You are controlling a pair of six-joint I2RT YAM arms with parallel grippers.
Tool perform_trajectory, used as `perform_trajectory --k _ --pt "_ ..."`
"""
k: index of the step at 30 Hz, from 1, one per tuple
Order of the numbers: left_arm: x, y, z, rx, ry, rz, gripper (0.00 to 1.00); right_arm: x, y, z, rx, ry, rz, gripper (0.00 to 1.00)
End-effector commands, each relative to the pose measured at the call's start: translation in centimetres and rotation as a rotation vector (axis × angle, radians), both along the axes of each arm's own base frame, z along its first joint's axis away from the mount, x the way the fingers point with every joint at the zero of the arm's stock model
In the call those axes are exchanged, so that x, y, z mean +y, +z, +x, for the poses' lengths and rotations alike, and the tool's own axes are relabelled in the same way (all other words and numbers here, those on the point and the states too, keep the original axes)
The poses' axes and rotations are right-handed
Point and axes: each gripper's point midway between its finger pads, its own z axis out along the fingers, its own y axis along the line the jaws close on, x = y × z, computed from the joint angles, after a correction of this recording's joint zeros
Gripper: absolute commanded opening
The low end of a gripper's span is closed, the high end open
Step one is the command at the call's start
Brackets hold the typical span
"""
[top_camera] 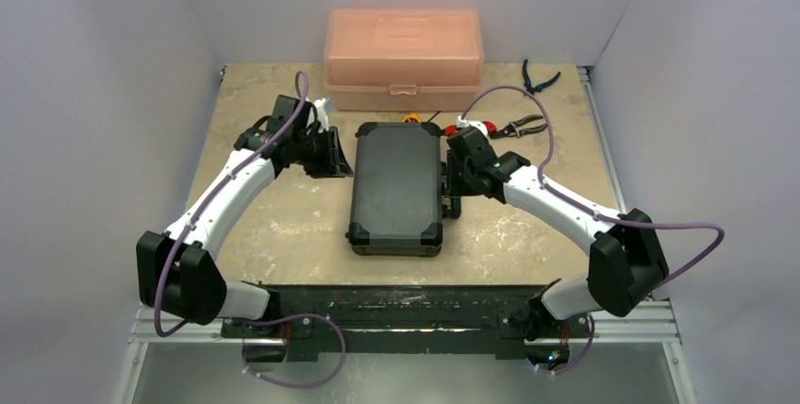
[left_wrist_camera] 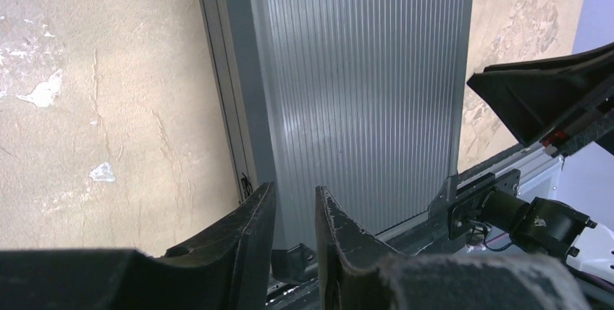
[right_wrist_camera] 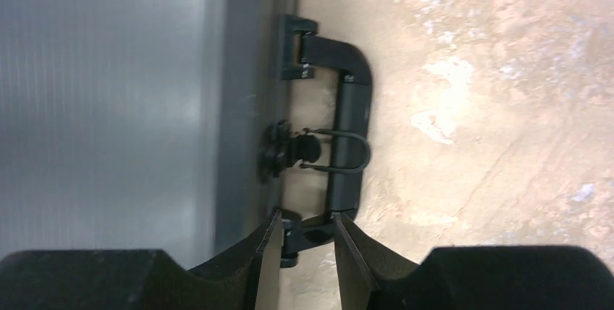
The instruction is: Pack up texas hold em set
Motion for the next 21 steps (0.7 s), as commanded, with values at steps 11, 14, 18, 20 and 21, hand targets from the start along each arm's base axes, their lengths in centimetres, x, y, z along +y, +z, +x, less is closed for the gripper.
perform_trajectory --k 11,14,18,20,21 --pt "-0.9 3.5 0.0 -0.121 -0.047 -0.011 0.44 -1.7 1.1 1.0 -0.039 -0.054 0.023 0.36" --pt "-0.9 3.4 -0.2 -0.133 -0.05 0.001 0.53 -0.2 2.2 0.8 -0.059 0.014 0.093 0.35" --pt "-0.7 3.2 -0.5 -0.142 -0.054 0.011 0.6 1.6 5.0 0.6 -0.124 0.103 0.196 0.41" --pt "-0.6 3.1 -0.7 -0.142 -0.058 0.015 0.7 2.0 5.7 0.7 -0.138 0.121 0.214 0.47" --pt "-0.6 3.0 -0.9 -0.144 -0.061 0.016 0.73 2.1 5.9 0.9 -0.138 0.124 0.215 0.5"
